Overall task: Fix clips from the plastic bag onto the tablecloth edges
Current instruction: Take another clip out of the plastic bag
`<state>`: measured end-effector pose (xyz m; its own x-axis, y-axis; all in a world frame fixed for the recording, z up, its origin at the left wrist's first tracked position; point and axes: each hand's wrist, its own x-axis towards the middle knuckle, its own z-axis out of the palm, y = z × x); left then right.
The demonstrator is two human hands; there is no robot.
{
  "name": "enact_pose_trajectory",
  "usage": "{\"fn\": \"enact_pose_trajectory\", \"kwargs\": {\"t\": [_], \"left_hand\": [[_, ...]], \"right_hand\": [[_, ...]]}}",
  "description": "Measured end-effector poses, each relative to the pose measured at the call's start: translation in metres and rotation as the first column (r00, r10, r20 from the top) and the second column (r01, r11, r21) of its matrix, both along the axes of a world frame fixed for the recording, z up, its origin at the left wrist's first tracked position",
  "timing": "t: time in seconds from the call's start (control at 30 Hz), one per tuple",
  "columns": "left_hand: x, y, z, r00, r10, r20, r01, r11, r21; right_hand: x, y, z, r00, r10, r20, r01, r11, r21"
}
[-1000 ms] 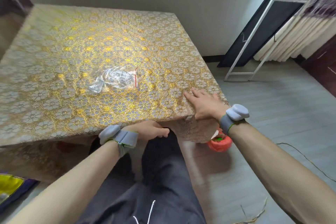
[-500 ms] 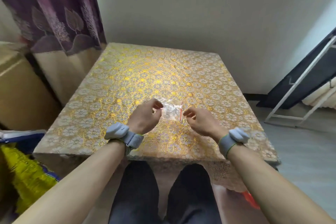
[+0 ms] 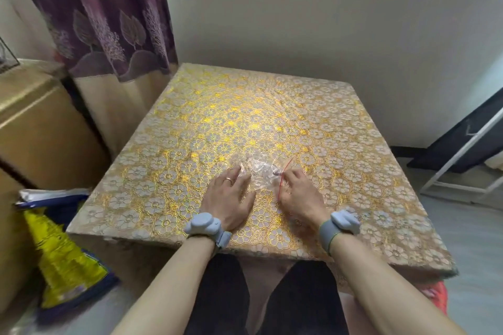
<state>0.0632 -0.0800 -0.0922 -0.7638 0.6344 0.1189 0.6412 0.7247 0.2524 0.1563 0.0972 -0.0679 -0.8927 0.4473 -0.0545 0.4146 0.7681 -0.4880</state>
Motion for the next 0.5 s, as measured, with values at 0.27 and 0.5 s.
{"fn": "enact_pose_trajectory", "kwargs": {"t": [0.27, 0.5], "left_hand": [[-0.002, 0.002, -0.004, 0.998, 0.041, -0.043, -0.038, 0.997, 0.071], [-0.003, 0.002, -0.007, 0.998, 0.045, -0.045, -0.042, 0.996, 0.073]], "right_hand": [[-0.004, 0.003, 0.002, 0.994, -0.073, -0.078, 0.067, 0.995, -0.074], [-0.004, 0.009, 0.005, 0.987, -0.111, -0.118, 0.086, 0.975, -0.205]]}}
